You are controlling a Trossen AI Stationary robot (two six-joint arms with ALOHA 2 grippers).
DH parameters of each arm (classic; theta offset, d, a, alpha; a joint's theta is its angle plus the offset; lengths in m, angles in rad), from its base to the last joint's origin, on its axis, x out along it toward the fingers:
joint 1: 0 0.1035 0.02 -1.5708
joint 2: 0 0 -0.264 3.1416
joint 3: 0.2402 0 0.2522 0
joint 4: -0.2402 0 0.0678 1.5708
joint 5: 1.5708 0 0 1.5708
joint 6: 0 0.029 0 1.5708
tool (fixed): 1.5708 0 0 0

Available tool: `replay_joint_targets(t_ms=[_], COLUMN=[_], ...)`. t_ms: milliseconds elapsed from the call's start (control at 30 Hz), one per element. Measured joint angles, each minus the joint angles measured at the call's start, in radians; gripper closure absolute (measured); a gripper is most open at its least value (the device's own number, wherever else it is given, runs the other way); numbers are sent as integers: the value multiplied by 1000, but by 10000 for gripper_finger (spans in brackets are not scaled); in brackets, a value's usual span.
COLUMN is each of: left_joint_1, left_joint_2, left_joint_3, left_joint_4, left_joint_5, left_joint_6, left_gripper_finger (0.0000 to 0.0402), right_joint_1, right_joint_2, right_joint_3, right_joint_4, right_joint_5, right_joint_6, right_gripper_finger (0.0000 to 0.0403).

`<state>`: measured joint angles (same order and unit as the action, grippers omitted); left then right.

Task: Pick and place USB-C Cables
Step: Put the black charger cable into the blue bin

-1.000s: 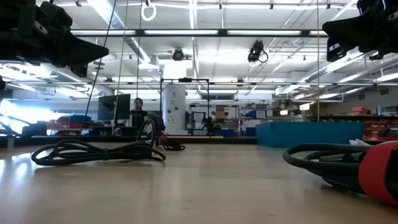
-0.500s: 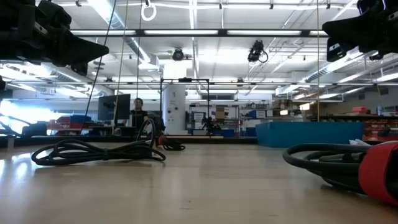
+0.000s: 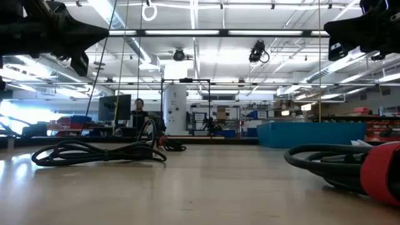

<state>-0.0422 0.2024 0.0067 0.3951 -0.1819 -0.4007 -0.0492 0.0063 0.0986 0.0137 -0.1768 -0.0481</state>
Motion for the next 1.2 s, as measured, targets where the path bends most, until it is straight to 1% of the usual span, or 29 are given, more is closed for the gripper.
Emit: replay_joint_targets(t_ms=[100,167,267,367,433,500,533,633,767,867,967,1067,1200], left_joint_1=[0,0,0,0,0,-1,-1,0,0,0,0,1,22], left_joint_2=[0,0,0,10,29,72,103,201,377,525,683,850,1086], left_joint_3=[0,0,4,77,162,248,292,420,577,699,813,915,1041], left_joint_4=[32,39,38,-100,-243,-396,-463,-592,-696,-800,-941,-1033,-1121], left_joint_5=[-24,-18,4,18,14,-23,-46,-93,-105,-117,-165,-206,-206], left_joint_6=[-1,3,49,93,121,130,135,170,273,372,460,536,632], left_gripper_finger=[390,390,390,375,353,324,308,255,192,160,144,139,139], right_joint_1=[0,0,0,0,0,0,0,0,0,0,0,0,0], right_joint_2=[0,0,0,0,0,0,0,0,0,0,0,0,1], right_joint_3=[0,0,0,0,0,0,0,0,0,0,0,0,0], right_joint_4=[0,0,13,44,89,142,169,252,311,310,312,312,311], right_joint_5=[0,0,0,0,0,0,0,0,0,0,0,0,0], right_joint_6=[0,3,3,3,2,2,5,62,115,116,100,104,124], right_gripper_finger=[393,393,393,393,393,393,393,393,393,393,393,393,393])
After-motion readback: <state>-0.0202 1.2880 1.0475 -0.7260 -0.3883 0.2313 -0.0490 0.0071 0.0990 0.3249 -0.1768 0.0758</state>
